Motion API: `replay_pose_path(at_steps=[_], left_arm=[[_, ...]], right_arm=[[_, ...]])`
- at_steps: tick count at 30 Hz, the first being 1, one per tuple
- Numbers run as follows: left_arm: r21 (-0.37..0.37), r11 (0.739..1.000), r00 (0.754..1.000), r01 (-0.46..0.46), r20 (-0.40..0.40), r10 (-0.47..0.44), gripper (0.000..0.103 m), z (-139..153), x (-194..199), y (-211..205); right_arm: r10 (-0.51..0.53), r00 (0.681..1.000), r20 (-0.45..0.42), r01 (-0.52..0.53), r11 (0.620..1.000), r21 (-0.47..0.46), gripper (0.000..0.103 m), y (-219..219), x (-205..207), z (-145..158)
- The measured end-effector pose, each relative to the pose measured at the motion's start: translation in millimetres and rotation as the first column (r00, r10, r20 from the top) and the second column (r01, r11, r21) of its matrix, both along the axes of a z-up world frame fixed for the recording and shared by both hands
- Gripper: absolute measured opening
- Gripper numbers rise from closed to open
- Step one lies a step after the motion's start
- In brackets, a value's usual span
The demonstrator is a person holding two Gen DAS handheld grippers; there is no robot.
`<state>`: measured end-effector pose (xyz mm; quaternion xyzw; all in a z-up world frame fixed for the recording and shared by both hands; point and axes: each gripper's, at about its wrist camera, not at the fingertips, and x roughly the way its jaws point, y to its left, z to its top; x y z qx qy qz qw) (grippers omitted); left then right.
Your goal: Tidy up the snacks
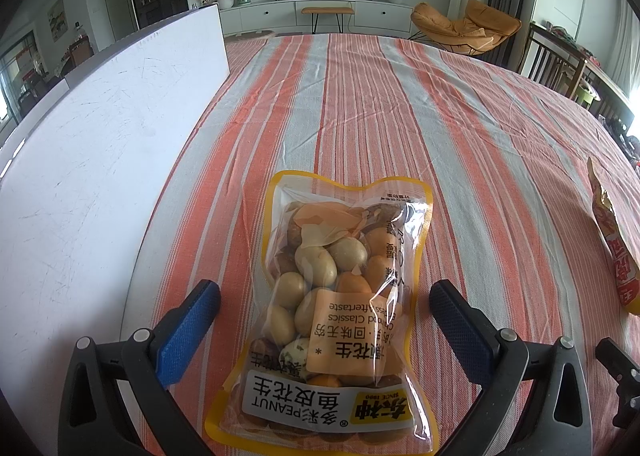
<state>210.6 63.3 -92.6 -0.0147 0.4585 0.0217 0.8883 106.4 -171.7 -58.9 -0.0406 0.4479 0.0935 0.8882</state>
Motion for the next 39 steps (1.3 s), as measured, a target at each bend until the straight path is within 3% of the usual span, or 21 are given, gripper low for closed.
replay_pose_path(at_steps=[39], left_arm=[[0.0, 1.0, 1.0, -0.001, 0.0, 0.001, 0.103, 0.1, -0.2, -0.1]], right_arm=[[-0.015, 1.0, 0.003, 0.015, 1.0, -0.008, 0.1, 2.3, 0.9, -1.9]])
